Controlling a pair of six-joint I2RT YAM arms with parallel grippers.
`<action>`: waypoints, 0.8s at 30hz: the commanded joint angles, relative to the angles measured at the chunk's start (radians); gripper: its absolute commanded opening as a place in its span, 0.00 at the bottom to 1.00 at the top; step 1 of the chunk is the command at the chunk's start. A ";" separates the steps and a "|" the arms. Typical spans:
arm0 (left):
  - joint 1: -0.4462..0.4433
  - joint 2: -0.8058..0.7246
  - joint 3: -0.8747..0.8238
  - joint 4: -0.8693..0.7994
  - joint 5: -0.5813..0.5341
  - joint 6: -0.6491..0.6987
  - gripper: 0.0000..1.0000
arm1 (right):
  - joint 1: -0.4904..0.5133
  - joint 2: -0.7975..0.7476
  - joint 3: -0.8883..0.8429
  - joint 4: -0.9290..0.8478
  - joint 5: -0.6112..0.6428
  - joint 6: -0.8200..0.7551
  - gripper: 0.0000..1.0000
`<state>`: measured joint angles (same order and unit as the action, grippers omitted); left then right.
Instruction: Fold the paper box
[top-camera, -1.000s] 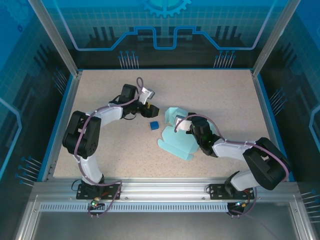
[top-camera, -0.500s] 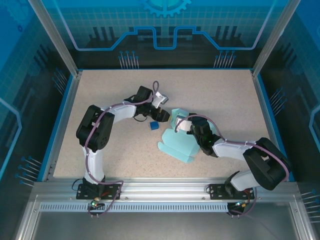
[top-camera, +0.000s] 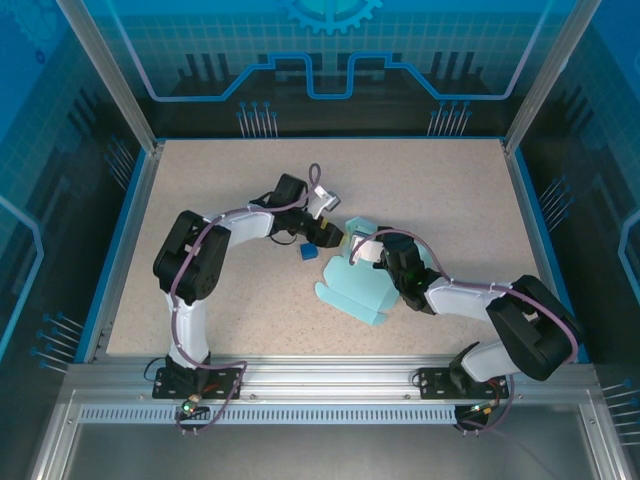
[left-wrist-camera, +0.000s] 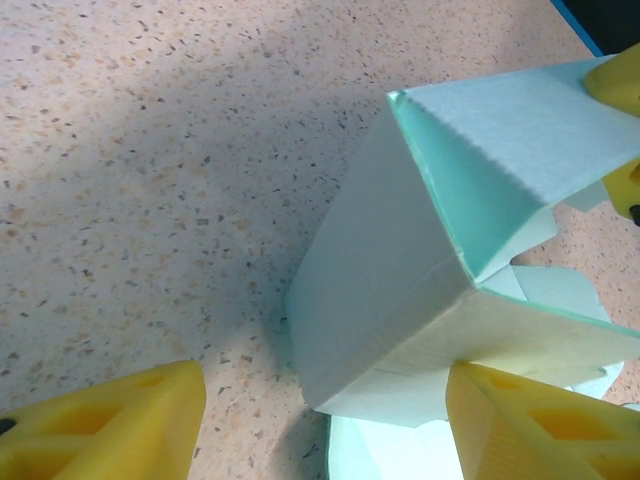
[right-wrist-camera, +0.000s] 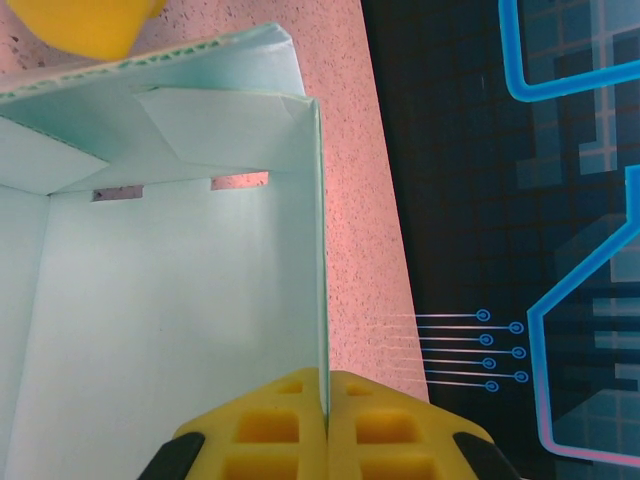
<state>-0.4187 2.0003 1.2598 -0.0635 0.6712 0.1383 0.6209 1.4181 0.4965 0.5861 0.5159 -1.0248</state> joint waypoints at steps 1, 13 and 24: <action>-0.011 -0.011 -0.026 0.052 0.063 0.025 0.68 | -0.002 -0.017 0.020 -0.018 -0.018 0.015 0.00; -0.037 0.009 -0.031 0.115 0.025 -0.010 0.69 | 0.000 -0.027 0.022 -0.036 -0.026 0.020 0.00; -0.080 0.023 -0.072 0.228 -0.039 -0.076 0.69 | 0.008 -0.042 0.014 -0.047 -0.037 0.033 0.00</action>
<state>-0.4805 2.0010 1.2098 0.0963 0.6495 0.0917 0.6209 1.3994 0.4976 0.5518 0.5125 -1.0103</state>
